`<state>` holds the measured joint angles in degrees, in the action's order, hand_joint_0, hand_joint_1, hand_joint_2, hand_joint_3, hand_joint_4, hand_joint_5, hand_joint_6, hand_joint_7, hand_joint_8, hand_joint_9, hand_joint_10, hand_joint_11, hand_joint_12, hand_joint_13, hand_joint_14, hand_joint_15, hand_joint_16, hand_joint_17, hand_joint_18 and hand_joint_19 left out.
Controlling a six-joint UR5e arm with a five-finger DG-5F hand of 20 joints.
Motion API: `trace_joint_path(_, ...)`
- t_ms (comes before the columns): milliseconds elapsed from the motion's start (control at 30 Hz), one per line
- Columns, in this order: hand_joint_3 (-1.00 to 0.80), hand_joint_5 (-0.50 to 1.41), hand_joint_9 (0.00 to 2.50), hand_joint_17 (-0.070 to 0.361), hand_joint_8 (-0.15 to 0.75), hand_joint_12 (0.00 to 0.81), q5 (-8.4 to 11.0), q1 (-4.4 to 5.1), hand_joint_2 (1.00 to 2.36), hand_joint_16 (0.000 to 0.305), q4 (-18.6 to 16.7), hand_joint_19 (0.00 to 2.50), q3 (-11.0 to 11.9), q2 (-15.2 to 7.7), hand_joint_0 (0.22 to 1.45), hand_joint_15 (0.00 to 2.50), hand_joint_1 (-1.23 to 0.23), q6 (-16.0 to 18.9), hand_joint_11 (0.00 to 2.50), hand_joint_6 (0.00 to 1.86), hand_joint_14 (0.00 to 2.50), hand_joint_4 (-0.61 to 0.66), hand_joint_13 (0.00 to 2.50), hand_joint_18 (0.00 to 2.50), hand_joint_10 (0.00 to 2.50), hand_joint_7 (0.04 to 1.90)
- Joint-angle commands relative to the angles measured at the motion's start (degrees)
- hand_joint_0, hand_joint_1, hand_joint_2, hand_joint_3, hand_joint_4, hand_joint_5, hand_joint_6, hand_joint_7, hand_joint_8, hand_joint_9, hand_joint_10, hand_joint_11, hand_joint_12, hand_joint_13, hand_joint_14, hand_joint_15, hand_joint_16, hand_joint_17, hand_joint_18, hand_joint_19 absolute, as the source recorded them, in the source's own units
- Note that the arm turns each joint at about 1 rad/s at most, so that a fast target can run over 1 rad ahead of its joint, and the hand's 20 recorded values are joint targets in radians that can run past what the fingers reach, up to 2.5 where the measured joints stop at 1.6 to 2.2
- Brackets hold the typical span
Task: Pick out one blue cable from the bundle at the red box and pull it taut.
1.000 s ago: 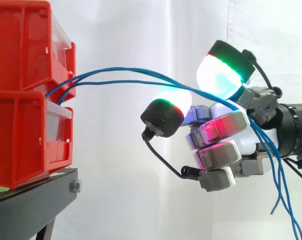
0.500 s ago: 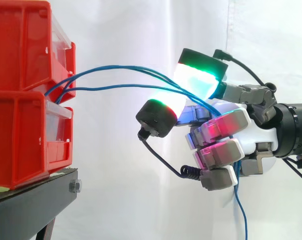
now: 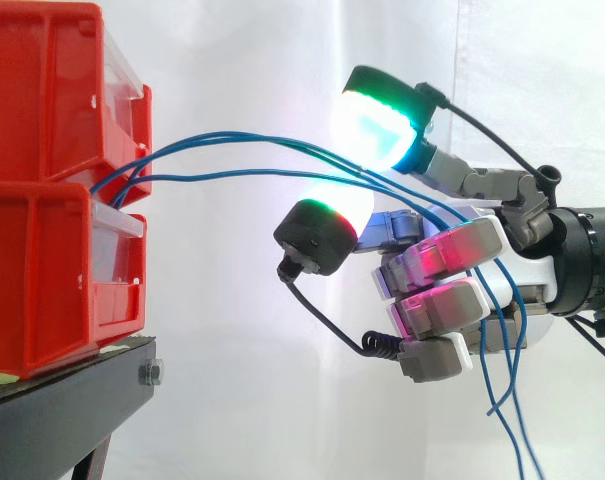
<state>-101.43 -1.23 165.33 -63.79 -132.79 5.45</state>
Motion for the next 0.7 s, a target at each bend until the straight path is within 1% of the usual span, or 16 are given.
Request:
trace_joint_path(0,-0.5,-0.05,1.52,0.132,0.297,0.394,0.0,0.0,1.0,0.059,-0.2,0.62,0.1,0.0,0.4,0.6,-0.45,0.0,0.58,0.84,0.02,0.04,1.32,1.1,0.02,0.92)
trace_joint_path(33,-0.5,-0.05,1.53,0.132,0.302,0.391,0.0,0.0,1.0,0.059,-0.2,0.62,0.1,0.0,0.4,0.6,-0.51,0.0,0.57,0.84,0.02,0.05,1.33,1.12,0.02,0.92)
trace_joint_path(67,-0.5,-0.05,1.54,0.132,0.3,0.393,0.0,0.0,1.0,0.059,-0.2,0.62,0.1,0.0,0.4,0.6,-0.53,0.0,0.59,0.84,0.02,0.05,1.33,1.12,0.02,0.93)
trace_joint_path(133,-0.5,-0.05,1.53,0.128,0.296,0.385,0.0,0.0,1.0,0.057,-0.3,0.61,0.1,0.0,0.39,0.61,-0.75,0.0,0.6,0.85,0.02,0.05,1.33,1.13,0.02,0.93)
trace_joint_path(200,-0.5,-0.06,1.51,0.119,0.278,0.369,0.0,0.0,1.0,0.053,-0.3,0.62,0.1,0.0,0.42,0.63,-0.88,0.0,0.62,0.88,0.02,0.03,1.32,1.11,0.02,0.92)
trace_joint_path(267,-0.5,-0.06,1.49,0.111,0.266,0.352,0.0,0.0,1.0,0.049,-0.1,0.64,0.1,0.0,0.45,0.65,-0.97,0.0,0.65,0.89,0.02,0.02,1.3,1.1,0.02,0.91)
trace_joint_path(300,-0.5,-0.07,1.47,0.104,0.251,0.34,0.0,0.0,1.0,0.046,-0.1,0.66,0.1,0.0,0.49,0.67,-1.01,0.0,0.68,0.9,0.03,0.01,1.3,1.09,0.02,0.93)
trace_joint_path(367,-0.5,-0.07,1.45,0.098,0.24,0.332,0.0,0.0,1.0,0.044,0.1,0.67,0.0,0.0,0.53,0.68,-1.03,0.0,0.7,0.9,0.03,-0.01,1.29,1.08,0.02,0.93)
trace_joint_path(500,-0.5,-0.07,1.46,0.091,0.218,0.313,0.0,0.0,1.0,0.04,-0.1,0.7,0.1,0.0,0.64,0.72,-0.97,0.0,0.71,0.91,0.03,-0.11,1.29,1.06,0.03,0.96)
trace_joint_path(567,-0.5,-0.07,1.49,0.09,0.215,0.309,0.0,0.0,1.0,0.04,0.1,0.71,0.1,0.0,0.66,0.71,-0.94,0.0,0.71,0.91,0.03,-0.12,1.31,1.06,0.03,0.96)
trace_joint_path(667,-0.39,-0.06,1.51,0.09,0.212,0.313,0.0,0.0,1.01,0.04,0.1,0.71,0.1,0.0,0.66,0.7,-0.92,0.0,0.71,0.92,0.03,-0.11,1.32,1.06,0.03,0.93)
